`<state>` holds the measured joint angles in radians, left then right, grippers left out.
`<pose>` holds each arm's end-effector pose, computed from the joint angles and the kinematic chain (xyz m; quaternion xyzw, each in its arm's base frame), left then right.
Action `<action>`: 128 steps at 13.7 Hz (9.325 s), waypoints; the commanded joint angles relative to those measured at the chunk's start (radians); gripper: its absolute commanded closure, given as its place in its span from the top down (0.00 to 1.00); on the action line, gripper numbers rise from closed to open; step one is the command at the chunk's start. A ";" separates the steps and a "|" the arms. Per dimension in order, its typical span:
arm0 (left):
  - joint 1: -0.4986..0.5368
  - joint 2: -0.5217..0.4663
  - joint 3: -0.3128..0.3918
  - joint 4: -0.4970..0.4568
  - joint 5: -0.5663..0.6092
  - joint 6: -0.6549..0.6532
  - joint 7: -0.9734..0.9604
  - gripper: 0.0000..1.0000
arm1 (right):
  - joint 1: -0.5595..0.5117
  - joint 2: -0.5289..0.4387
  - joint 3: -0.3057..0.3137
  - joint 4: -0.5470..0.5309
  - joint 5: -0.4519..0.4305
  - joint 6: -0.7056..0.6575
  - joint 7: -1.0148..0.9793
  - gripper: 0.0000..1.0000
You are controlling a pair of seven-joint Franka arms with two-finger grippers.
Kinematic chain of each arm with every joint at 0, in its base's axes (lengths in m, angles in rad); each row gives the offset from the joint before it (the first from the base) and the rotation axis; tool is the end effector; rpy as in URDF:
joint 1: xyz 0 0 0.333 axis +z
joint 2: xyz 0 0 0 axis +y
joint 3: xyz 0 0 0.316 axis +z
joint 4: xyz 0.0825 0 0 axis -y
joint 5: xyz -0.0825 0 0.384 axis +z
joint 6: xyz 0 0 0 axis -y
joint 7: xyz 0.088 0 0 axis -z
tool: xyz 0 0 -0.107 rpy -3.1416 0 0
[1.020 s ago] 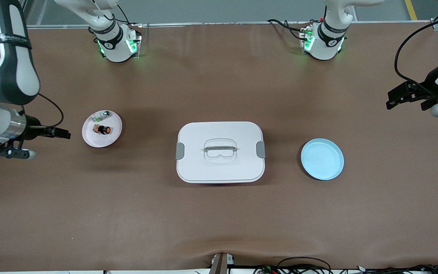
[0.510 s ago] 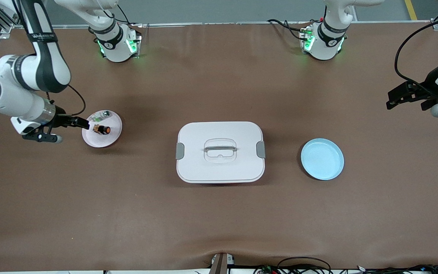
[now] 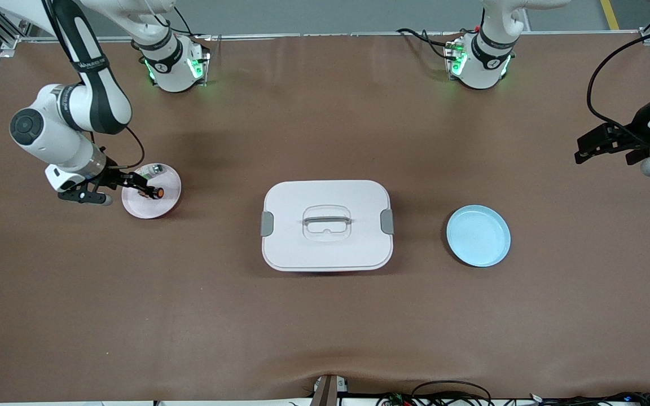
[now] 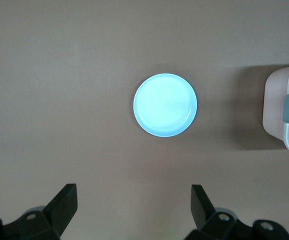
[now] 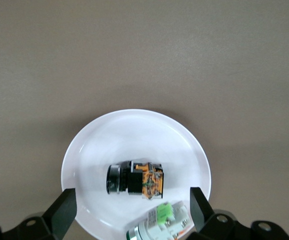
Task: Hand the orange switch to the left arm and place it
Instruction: 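Close the right gripper on the orange switch, then lift the switch with the right gripper while the left gripper approaches, then bring the switch above the box and grasp it with the left gripper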
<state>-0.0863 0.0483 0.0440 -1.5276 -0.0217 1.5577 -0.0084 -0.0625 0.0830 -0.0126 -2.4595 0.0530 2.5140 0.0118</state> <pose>0.5675 -0.0270 0.6166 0.9998 -0.0170 -0.0093 0.0096 0.4766 -0.0364 0.2610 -0.9977 0.0650 0.0138 0.0152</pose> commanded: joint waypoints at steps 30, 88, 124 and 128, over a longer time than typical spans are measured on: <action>0.002 0.005 -0.004 0.017 0.011 -0.013 -0.004 1.00 | 0.021 0.187 0.005 -0.027 0.060 0.184 0.014 1.00; -0.076 0.102 -0.481 -0.174 -1.094 0.764 -0.225 1.00 | 0.297 0.004 0.011 0.749 0.315 -0.906 1.032 0.00; -0.201 0.237 -0.478 -0.192 -1.092 0.966 -0.257 1.00 | 0.586 0.529 0.013 1.576 0.508 -0.975 1.996 0.00; -0.202 0.229 -0.478 -0.194 -1.092 0.966 -0.260 1.00 | 0.584 0.544 0.013 1.576 0.508 -0.968 1.996 0.00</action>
<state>-0.2915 0.2949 -0.4294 -1.7110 -1.1259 2.5134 -0.2589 0.5290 0.5918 -0.0004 -0.9288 0.5370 1.5558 1.9899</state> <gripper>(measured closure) 0.000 0.278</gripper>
